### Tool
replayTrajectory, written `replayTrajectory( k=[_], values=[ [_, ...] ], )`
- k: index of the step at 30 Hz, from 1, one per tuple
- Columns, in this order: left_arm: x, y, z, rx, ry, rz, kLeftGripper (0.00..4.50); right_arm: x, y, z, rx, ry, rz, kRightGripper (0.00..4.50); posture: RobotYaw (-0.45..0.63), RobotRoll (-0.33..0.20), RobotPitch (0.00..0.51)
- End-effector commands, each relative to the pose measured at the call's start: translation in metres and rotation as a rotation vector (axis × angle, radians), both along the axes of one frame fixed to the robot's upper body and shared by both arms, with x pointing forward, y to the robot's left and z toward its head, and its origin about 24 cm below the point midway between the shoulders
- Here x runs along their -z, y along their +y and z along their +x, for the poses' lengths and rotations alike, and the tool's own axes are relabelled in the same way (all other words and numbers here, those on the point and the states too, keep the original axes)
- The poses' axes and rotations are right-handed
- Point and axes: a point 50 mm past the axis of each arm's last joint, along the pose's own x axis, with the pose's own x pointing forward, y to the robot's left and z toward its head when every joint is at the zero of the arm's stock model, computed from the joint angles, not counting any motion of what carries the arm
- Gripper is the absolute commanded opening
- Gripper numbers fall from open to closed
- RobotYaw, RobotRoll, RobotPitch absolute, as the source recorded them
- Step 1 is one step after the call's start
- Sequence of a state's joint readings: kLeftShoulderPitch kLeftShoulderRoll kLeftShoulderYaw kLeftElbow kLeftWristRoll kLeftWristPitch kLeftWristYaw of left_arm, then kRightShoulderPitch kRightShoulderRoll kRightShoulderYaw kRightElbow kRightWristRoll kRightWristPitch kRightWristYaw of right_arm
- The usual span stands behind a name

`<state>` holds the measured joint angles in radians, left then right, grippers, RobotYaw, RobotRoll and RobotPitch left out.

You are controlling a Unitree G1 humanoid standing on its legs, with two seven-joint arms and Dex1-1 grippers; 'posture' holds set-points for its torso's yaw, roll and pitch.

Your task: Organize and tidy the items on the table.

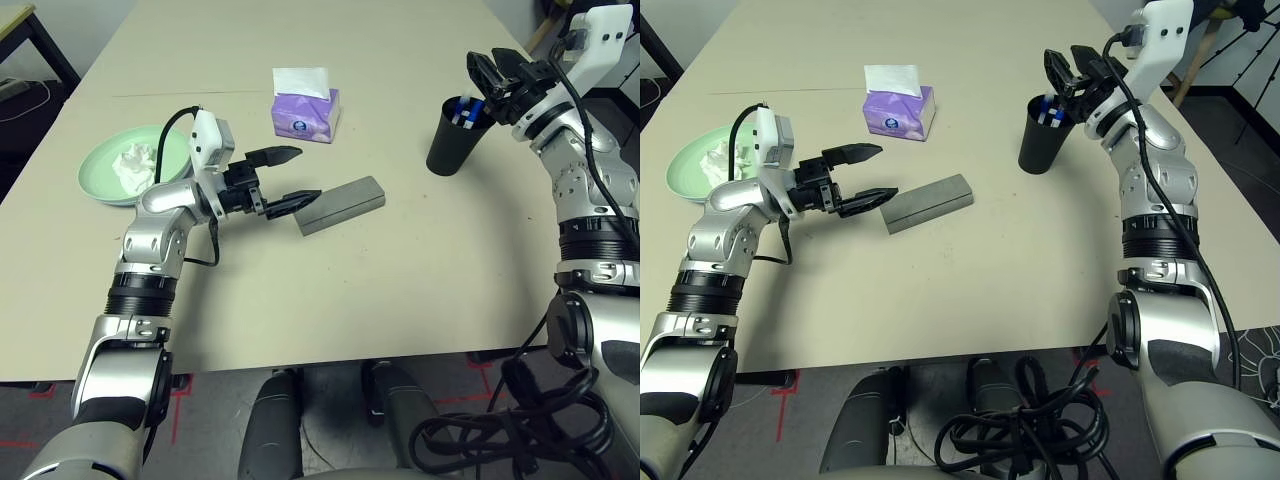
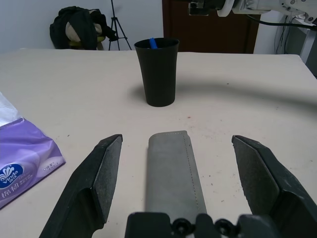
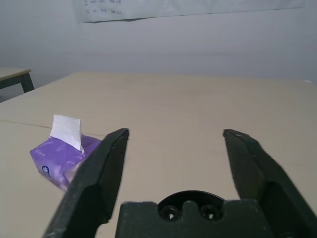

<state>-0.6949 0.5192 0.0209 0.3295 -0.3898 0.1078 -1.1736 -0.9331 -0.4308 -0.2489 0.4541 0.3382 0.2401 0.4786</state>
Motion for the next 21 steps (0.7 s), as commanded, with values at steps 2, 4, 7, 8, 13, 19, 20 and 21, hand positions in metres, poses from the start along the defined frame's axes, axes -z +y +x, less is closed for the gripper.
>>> replayTrajectory(
  k=[2, 4, 7, 8, 13, 19, 20, 21],
  values=[
    [-0.001, -0.001, 0.001, -0.009, -0.014, -0.004, 4.50, -0.001, 0.000, -0.004, -0.001, -0.017, -0.014, 4.46, 0.00, 0.000, 0.124],
    [-0.004, 0.000, 0.004, -0.047, -0.027, -0.030, 4.50, -0.002, 0.005, -0.007, -0.050, -0.055, 0.007, 4.46, 0.00, 0.000, 0.122],
    [-0.009, 0.004, 0.012, -0.194, -0.066, -0.092, 4.50, 0.007, 0.010, -0.013, -0.131, -0.110, 0.025, 4.46, 0.00, 0.000, 0.119],
    [-0.011, 0.005, 0.013, -0.238, -0.083, -0.122, 4.50, 0.013, 0.011, -0.015, -0.145, -0.111, 0.033, 4.46, 0.00, 0.000, 0.119],
    [-0.016, 0.015, 0.014, -0.482, -0.123, -0.324, 4.50, 0.047, 0.007, -0.029, -0.114, -0.112, 0.088, 4.46, 0.02, 0.000, 0.121],
    [0.004, 0.033, -0.002, -0.632, -0.083, -0.387, 4.50, 0.089, 0.006, -0.048, -0.071, -0.019, 0.141, 4.46, 0.04, 0.000, 0.120],
    [0.013, 0.042, -0.004, -0.690, -0.067, -0.382, 4.50, 0.097, 0.006, -0.050, -0.051, 0.007, 0.135, 4.46, 0.04, 0.000, 0.119],
    [0.020, 0.047, -0.005, -0.729, -0.058, -0.379, 4.50, 0.102, 0.006, -0.052, -0.037, 0.021, 0.131, 4.46, 0.04, 0.000, 0.119]
  ],
)
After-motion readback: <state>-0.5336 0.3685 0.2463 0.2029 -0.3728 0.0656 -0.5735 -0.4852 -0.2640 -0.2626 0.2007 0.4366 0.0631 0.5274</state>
